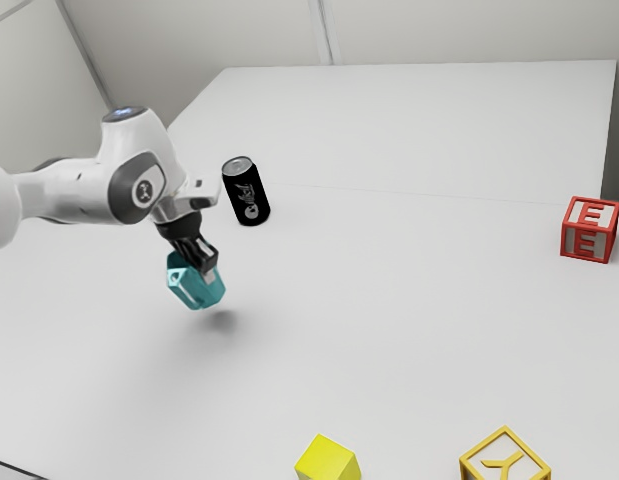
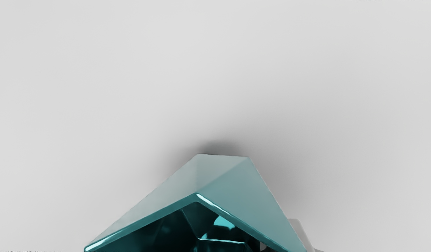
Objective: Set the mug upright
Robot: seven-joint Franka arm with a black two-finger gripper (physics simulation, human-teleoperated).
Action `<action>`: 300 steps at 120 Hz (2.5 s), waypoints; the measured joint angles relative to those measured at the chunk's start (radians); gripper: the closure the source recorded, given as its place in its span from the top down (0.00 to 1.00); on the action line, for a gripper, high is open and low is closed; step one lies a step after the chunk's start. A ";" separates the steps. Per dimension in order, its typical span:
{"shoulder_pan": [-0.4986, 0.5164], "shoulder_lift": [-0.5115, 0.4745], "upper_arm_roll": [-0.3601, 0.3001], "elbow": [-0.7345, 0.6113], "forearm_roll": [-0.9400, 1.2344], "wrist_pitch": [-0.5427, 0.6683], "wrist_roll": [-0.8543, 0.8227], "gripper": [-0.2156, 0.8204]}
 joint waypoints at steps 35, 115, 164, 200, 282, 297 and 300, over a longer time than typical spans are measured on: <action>-0.011 0.016 -0.028 -0.056 0.078 0.127 -0.209 0.03; -0.028 0.089 -0.038 -0.072 0.116 0.209 -0.475 0.03; -0.010 0.073 -0.048 -0.072 0.108 0.212 -0.530 0.26; -0.024 0.041 -0.052 -0.066 0.107 0.211 -0.545 0.51; -0.018 -0.023 -0.069 0.129 0.096 -0.029 -0.557 0.75; -0.026 -0.007 -0.071 0.221 0.092 -0.127 -0.560 0.76; -0.027 -0.004 -0.071 0.237 0.090 -0.145 -0.560 0.76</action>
